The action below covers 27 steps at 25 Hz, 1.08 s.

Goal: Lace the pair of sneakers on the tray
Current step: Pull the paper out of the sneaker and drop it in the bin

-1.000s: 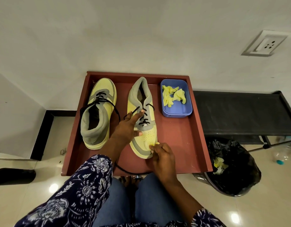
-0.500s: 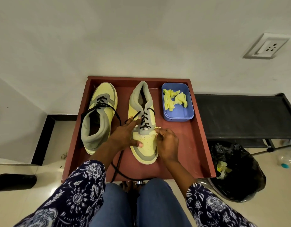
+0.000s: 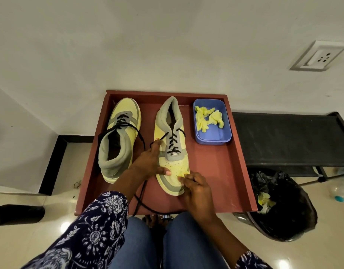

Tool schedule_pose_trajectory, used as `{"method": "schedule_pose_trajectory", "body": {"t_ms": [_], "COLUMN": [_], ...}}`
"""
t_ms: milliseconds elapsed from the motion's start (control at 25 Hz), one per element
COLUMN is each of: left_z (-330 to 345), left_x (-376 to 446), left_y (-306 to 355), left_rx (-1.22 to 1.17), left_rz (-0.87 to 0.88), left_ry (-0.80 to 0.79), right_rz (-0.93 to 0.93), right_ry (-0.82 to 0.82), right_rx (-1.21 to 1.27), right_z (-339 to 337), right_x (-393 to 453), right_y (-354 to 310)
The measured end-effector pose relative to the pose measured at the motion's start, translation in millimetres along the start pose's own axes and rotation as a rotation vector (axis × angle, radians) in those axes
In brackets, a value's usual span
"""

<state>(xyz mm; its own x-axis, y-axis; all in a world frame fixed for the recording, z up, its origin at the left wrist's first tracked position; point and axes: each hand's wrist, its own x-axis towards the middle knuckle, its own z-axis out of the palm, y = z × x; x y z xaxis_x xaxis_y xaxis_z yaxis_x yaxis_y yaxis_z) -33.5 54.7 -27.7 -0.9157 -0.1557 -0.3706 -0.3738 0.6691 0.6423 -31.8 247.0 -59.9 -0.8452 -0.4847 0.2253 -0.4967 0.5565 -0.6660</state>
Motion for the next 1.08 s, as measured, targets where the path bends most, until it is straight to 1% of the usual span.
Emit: {"method": "schedule_pose_trajectory", "body": {"t_ms": [120, 240, 360, 560, 760, 840, 880, 1000, 1080], "left_z": [0, 1, 3, 4, 5, 5, 5, 5, 4], "left_x": [0, 0, -1, 0, -1, -1, 0, -1, -1], "left_y": [-1, -2, -3, -1, -1, -2, -2, -2, -2], "left_rx": [0.005, 0.007, -0.037, -0.064, -0.059, -0.056, -0.057, -0.058, -0.047], "left_rz": [0.011, 0.028, 0.023, -0.004, 0.0, 0.003, 0.002, 0.017, 0.027], "left_ry": [0.003, -0.005, 0.012, 0.03, 0.018, 0.016, 0.014, 0.01, 0.004], "right_rz": [0.046, 0.015, -0.007, -0.059, -0.017, 0.076, 0.171, 0.532, 0.679], "right_ry": [0.043, 0.108, 0.126, 0.073, 0.095, 0.119, 0.132, 0.141, 0.157], "right_rx": [0.025, 0.006, 0.003, -0.101, 0.013, 0.105, 0.156, 0.256, 0.334], "right_z": [4, 4, 7, 7, 7, 5, 2, -1, 0], "right_x": [19, 45, 54, 21, -11, -9, -5, 16, 32], "right_y": [0, -2, -1, 8, 7, 3, 0, -7, -7]}}
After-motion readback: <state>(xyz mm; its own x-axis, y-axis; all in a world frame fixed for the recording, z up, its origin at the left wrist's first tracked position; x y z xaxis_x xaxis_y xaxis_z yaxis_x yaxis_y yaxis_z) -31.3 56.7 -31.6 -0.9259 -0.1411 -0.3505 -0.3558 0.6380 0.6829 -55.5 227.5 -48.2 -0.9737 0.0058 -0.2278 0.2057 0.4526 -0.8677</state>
